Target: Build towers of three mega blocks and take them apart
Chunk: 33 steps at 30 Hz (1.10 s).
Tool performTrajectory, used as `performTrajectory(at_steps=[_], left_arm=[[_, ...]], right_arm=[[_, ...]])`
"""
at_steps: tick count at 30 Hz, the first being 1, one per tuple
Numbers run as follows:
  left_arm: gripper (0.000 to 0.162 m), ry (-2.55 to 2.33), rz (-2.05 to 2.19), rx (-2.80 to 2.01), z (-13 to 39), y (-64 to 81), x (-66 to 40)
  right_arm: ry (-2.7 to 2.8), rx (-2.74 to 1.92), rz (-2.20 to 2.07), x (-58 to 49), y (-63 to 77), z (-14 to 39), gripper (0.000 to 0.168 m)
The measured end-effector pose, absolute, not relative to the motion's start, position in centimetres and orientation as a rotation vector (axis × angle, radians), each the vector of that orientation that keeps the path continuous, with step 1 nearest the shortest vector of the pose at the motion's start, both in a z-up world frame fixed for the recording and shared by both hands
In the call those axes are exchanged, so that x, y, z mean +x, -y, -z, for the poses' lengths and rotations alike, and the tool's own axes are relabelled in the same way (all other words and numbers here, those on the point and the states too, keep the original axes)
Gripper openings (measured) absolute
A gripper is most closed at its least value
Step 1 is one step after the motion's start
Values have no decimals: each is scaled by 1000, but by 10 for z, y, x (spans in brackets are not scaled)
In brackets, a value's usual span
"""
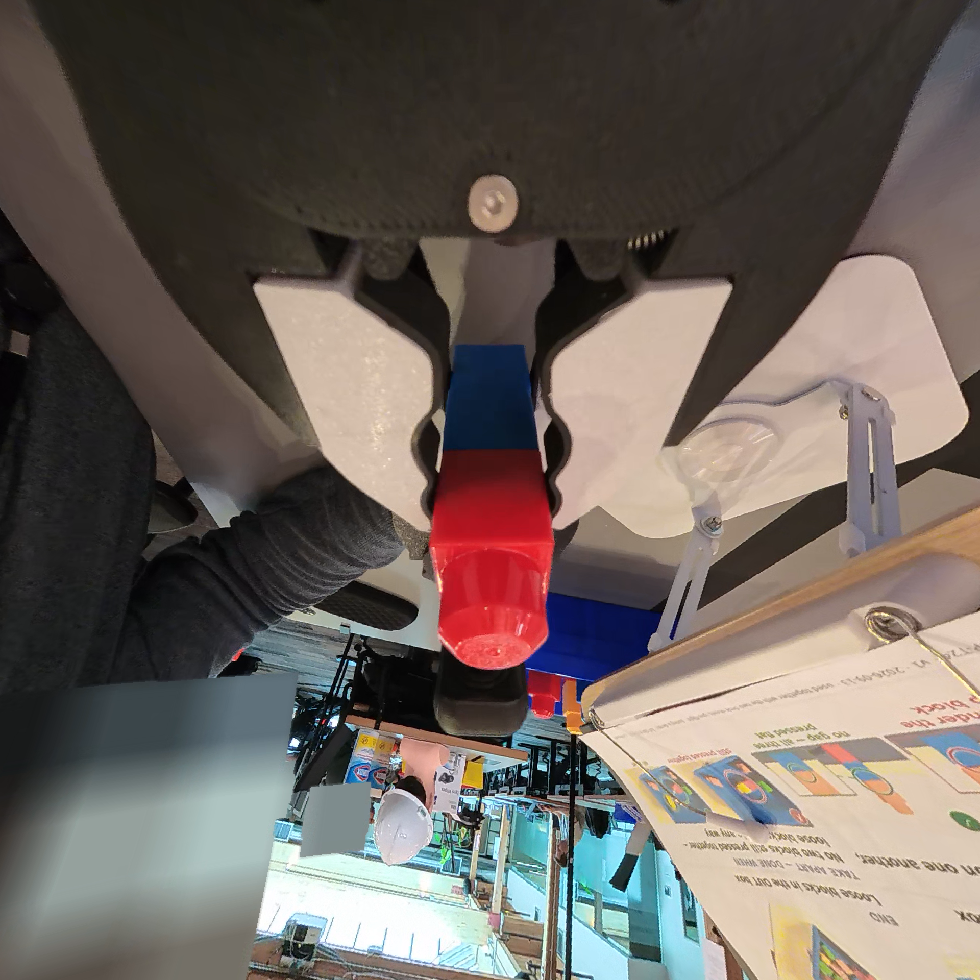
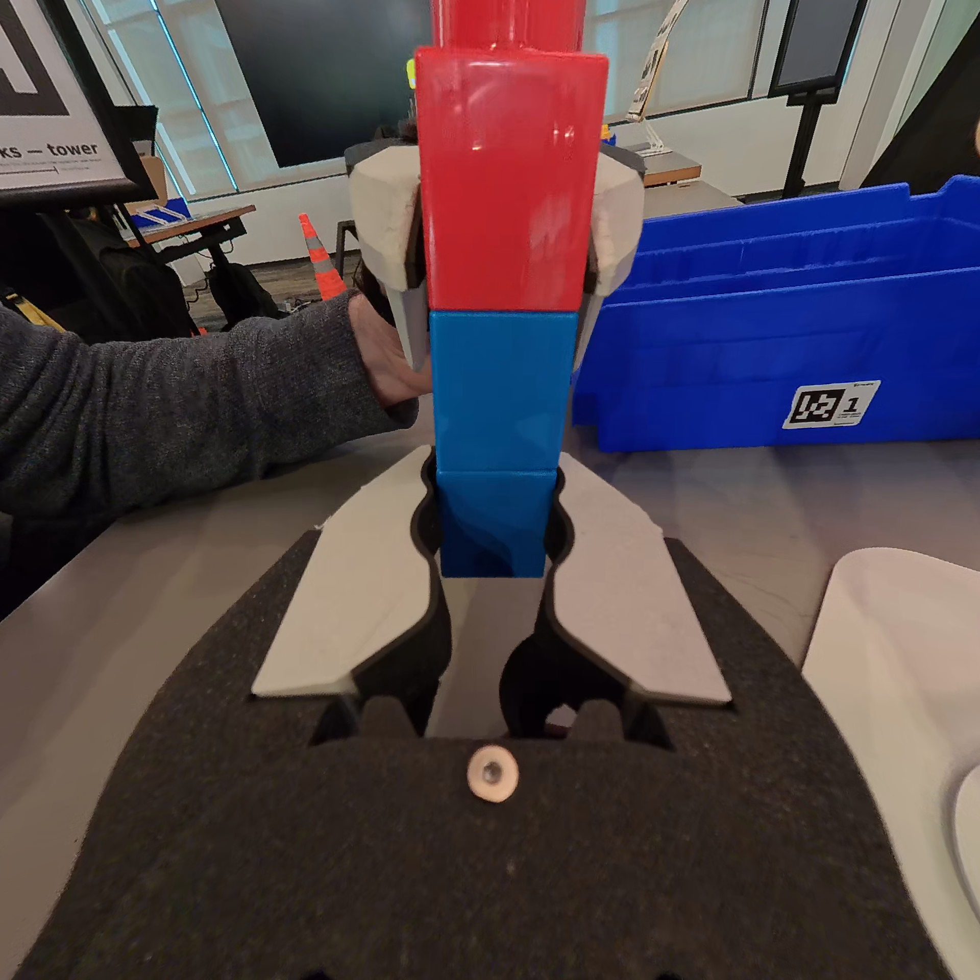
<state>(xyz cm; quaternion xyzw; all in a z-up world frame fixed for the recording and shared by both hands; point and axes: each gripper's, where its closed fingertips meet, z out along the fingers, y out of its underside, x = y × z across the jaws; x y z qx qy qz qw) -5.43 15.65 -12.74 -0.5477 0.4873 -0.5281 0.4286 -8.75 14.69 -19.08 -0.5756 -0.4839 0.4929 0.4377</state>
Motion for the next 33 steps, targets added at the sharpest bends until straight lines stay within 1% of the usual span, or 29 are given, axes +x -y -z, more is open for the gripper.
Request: performTrajectory(at_steps=[2,4,5,9,29,30,31,32,33], left_arm=[[36,-1201,1318,-1361,126,-158,-57],[43,-1157,1351,-1338,119,-159,-61],[44,-1152,1356,-1330,117,-158,-62],[36,-1198,1306,-1346,121,-155,-58],[35,-1226,1292,-1353,122,-152,-54],[38,-1202,1298,-1355,121,-155,-55],[52,-1174,1297,-1369,122,-158,-56],[58,-1163,1300,-1393,126,-161,-57],[56,-1170,1300,-1408,130,-161,-56]], right_arm=[[1201,-1434,-1216,-88,-147,191,35],[1201,-1436,-1216,-88,-148,191,35],[1204,-1437,-1215,-88,-148,192,35],[1240,-1444,-1184,-91,-145,196,35],[1256,-1443,-1178,-91,-143,197,35],[1232,-1438,-1192,-90,-145,194,35],[1198,-1435,-1213,-88,-148,191,35],[1165,-1436,-1240,-85,-151,188,35],[1137,-1436,-1266,-83,-153,186,35]])
